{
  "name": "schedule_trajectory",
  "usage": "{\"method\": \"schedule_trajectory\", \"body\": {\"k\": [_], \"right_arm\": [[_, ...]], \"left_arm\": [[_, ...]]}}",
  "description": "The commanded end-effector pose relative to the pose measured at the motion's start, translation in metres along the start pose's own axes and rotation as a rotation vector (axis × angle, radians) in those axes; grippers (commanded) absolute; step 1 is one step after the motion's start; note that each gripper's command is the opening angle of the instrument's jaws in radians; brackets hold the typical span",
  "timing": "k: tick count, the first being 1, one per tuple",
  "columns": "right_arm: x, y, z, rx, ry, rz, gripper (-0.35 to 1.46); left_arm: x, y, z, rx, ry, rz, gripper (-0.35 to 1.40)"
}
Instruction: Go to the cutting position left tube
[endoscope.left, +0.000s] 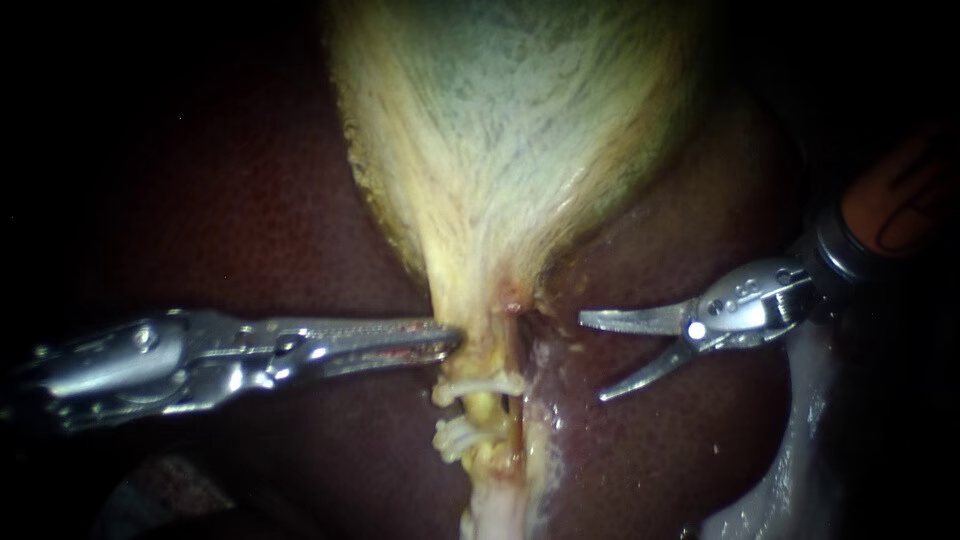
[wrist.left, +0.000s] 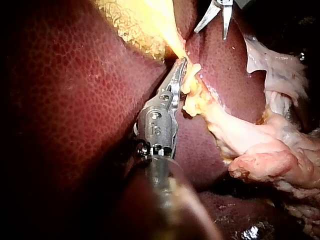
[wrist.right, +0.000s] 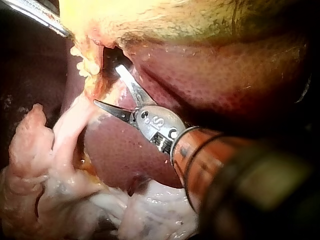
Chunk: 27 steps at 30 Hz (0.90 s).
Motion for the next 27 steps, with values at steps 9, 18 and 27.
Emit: {"method": "schedule_trajectory", "body": {"k": [9,18,27], "right_arm": [[-0.0005,-0.0040,0.0055,0.098,0.021,0.000,1.43],[-0.0017,-0.0063,0.0111,0.174,0.029,0.029,1.41],[-0.0032,-0.0056,0.0123,0.173,0.000,0.036,1.41]], "left_arm": [[-0.0006,0.0017,-0.0033,-0.007,0.002,-0.005,-0.35],[-0.0009,0.0027,-0.0046,-0.018,0.002,-0.008,-0.35],[-0.0010,0.0024,-0.0050,-0.020,0.002,-0.009,-0.35]]}}
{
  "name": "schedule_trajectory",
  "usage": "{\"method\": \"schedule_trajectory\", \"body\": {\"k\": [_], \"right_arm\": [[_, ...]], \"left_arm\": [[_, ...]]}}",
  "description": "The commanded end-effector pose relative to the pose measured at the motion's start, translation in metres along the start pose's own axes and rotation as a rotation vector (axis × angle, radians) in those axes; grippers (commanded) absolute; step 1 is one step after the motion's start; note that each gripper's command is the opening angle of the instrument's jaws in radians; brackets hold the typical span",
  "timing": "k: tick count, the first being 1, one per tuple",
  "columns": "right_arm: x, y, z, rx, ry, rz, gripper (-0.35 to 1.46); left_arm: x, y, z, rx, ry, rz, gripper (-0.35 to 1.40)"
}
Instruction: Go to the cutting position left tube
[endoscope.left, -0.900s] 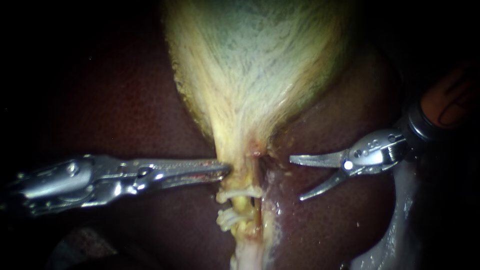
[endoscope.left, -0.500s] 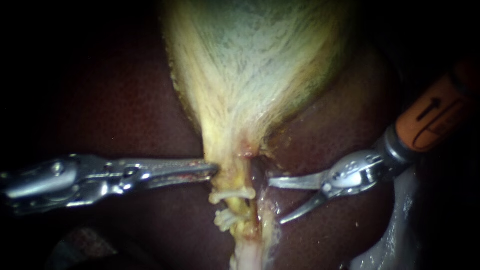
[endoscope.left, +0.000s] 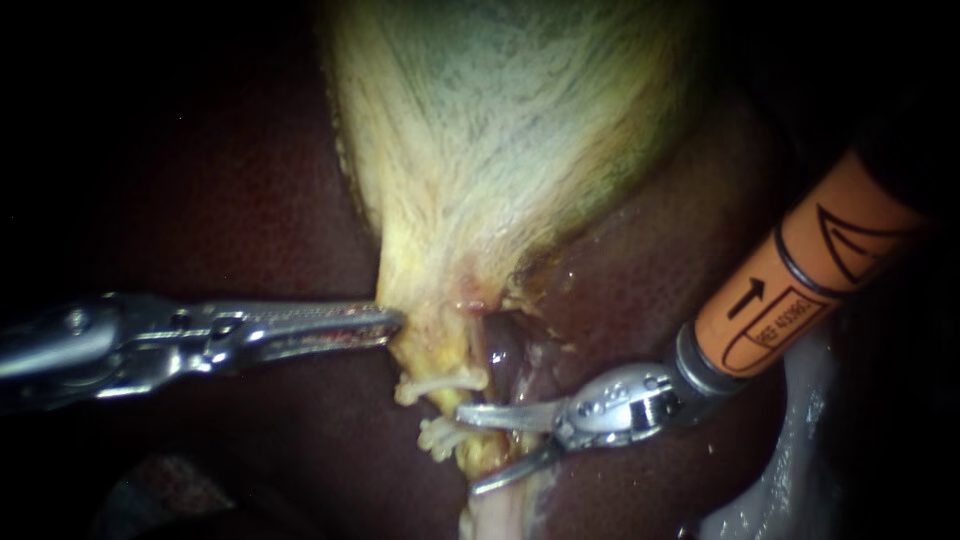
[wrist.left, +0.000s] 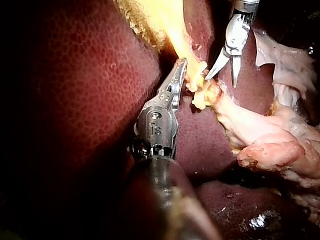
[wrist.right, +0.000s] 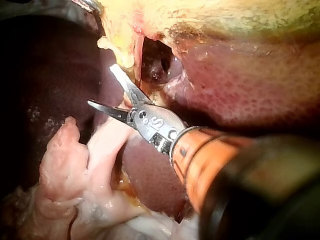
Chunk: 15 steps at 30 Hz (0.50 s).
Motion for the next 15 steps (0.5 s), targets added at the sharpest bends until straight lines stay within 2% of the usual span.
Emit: {"method": "schedule_trajectory", "body": {"k": [1,9,15], "right_arm": [[-0.0002,0.0003,-0.0001,-0.007,-0.008,0.000,1.41],[-0.0015,0.0015,-0.0010,-0.031,-0.030,0.001,1.40],[-0.0015,0.0018,-0.0008,-0.036,-0.034,0.002,1.40]], "left_arm": [[0.0000,-0.0001,-0.0001,-0.001,0.000,0.000,-0.35],[-0.0002,-0.0013,-0.0012,-0.004,0.000,0.001,-0.35],[-0.0002,-0.0021,-0.0013,-0.005,-0.001,0.001,-0.35]]}}
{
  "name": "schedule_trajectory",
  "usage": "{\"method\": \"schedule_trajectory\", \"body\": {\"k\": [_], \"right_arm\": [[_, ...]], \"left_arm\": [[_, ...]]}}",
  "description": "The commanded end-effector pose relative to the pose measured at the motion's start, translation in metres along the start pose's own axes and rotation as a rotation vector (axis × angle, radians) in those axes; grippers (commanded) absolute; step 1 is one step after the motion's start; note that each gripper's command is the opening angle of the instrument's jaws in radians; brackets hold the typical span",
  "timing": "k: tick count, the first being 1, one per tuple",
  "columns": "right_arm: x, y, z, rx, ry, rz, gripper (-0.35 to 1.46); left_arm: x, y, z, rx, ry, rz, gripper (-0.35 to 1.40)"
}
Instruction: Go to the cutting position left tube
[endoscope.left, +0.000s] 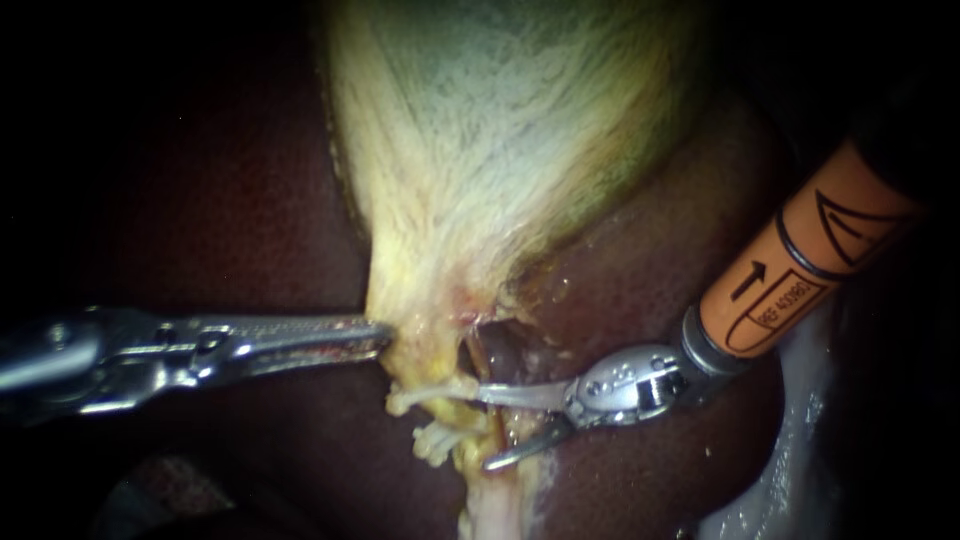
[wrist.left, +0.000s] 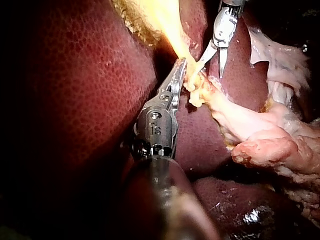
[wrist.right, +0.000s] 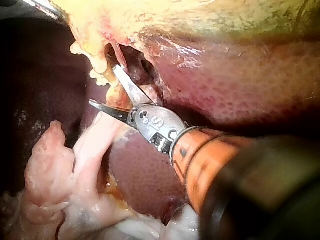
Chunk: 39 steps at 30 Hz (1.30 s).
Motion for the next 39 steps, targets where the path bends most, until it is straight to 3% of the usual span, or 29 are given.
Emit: {"method": "schedule_trajectory", "body": {"k": [1,9,17,24,39], "right_arm": [[0.0001,0.0000,0.0001,0.000,-0.001,0.000,1.40],[0.0005,-0.0001,0.0020,0.005,-0.004,0.000,1.40],[0.0001,-0.0011,0.0058,0.060,-0.006,0.000,1.40],[0.0011,-0.0008,0.0076,0.081,-0.006,-0.011,1.38],[0.0016,-0.0001,0.0083,0.077,0.030,0.109,1.36]], "left_arm": [[-0.0001,-0.0002,0.0000,0.001,0.000,0.001,-0.35],[-0.0002,-0.0006,0.0002,0.006,0.000,0.001,-0.35],[-0.0005,-0.0006,0.0008,0.004,0.000,0.006,-0.35],[-0.0005,-0.0005,0.0012,0.003,0.000,0.006,-0.35],[-0.0006,-0.0006,0.0015,0.002,0.000,0.005,-0.35]]}}
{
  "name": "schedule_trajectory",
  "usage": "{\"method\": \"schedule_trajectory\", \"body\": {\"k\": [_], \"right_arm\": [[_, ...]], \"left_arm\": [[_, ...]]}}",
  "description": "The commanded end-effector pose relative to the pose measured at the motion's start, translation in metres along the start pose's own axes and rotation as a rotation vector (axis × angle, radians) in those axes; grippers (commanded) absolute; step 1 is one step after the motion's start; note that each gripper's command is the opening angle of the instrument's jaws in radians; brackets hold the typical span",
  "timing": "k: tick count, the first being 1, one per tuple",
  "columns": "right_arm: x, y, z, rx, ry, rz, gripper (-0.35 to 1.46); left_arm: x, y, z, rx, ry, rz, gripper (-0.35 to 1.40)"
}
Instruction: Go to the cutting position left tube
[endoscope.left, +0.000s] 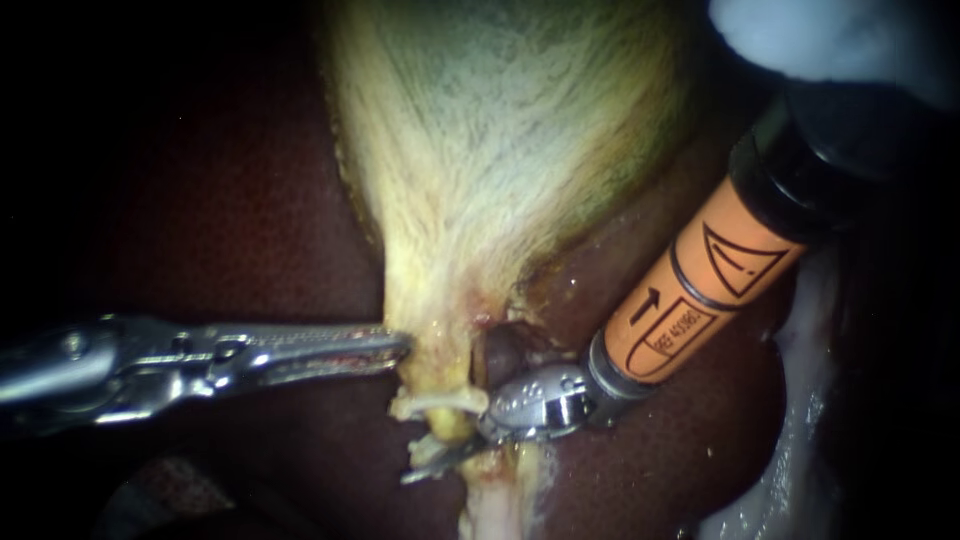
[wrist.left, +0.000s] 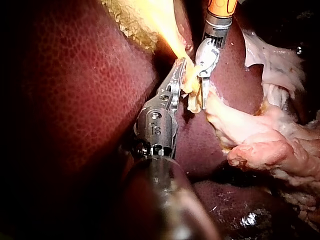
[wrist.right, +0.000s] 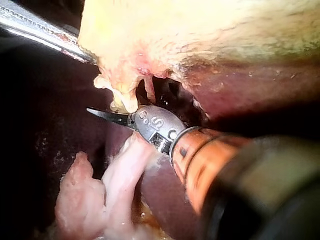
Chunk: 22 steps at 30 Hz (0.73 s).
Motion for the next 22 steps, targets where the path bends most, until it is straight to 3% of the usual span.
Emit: {"method": "schedule_trajectory", "body": {"k": [1,22], "right_arm": [[0.0000,0.0000,0.0000,0.000,0.002,0.007,1.36],[0.0000,0.0000,0.0001,0.004,0.002,0.016,1.36]], "left_arm": [[0.0000,0.0000,0.0000,0.000,0.000,0.000,-0.35],[0.0001,0.0002,0.0002,0.000,0.000,0.000,-0.35]]}}
